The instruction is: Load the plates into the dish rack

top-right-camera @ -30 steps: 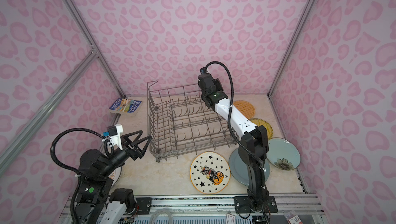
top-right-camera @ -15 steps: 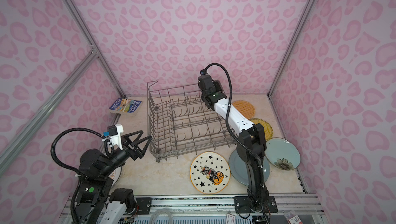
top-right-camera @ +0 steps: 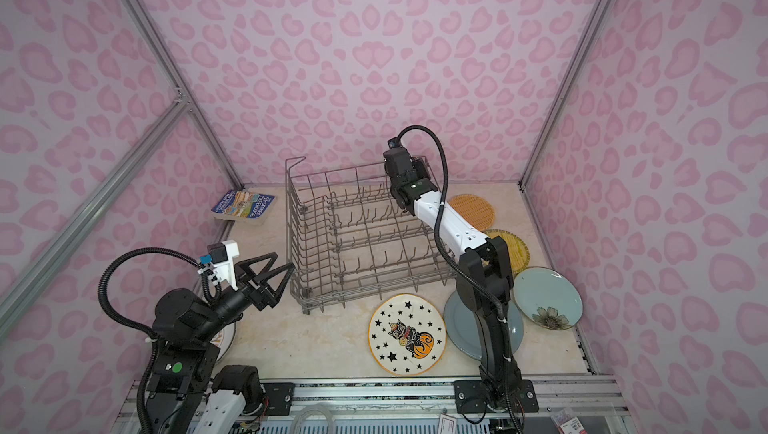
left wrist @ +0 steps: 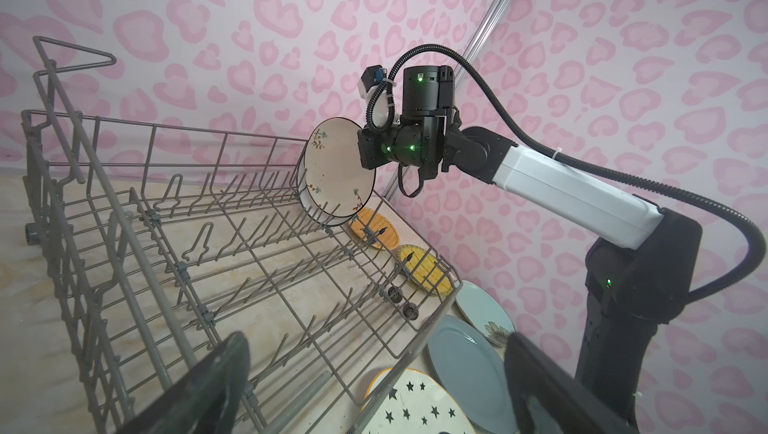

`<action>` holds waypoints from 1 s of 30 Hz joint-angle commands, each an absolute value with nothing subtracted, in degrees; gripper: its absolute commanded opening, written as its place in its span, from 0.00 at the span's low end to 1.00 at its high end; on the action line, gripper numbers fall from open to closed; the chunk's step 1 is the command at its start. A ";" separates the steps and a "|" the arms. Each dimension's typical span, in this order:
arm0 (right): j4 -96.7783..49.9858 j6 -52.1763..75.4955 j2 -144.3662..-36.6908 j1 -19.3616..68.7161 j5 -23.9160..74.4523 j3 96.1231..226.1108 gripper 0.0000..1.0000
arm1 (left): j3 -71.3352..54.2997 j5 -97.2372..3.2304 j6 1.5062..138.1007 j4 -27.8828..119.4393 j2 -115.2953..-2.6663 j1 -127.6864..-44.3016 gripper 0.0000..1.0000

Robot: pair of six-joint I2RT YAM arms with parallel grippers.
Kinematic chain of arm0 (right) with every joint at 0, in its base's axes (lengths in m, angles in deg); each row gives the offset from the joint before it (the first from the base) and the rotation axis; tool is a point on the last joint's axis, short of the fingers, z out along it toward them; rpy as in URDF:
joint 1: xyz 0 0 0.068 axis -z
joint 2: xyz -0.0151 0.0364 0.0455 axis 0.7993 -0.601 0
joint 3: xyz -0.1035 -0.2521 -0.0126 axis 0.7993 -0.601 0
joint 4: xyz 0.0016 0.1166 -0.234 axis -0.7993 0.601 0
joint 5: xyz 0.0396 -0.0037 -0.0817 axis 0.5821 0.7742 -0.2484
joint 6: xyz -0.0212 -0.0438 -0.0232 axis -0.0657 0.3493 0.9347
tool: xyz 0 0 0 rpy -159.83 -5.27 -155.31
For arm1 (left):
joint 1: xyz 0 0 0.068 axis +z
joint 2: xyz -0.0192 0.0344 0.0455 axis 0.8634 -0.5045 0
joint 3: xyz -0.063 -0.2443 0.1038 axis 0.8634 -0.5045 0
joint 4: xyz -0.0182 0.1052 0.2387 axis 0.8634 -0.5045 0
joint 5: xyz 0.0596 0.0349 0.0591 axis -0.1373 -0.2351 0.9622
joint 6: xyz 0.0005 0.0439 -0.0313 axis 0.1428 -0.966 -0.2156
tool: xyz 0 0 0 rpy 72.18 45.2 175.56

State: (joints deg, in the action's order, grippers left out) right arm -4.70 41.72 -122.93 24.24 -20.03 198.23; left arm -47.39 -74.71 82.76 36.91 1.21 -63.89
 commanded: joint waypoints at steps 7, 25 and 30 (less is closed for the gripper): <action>-5.66 38.53 -123.79 24.25 -19.41 196.15 0.00 | -47.61 -75.25 82.99 39.22 1.28 -63.75 0.97; -4.84 35.34 -124.19 24.17 -17.91 191.19 0.00 | -47.57 -75.44 83.17 39.36 1.53 -63.71 0.97; -4.53 34.38 -123.93 24.23 -17.66 191.13 0.00 | -47.56 -75.45 83.17 39.44 1.46 -63.73 0.97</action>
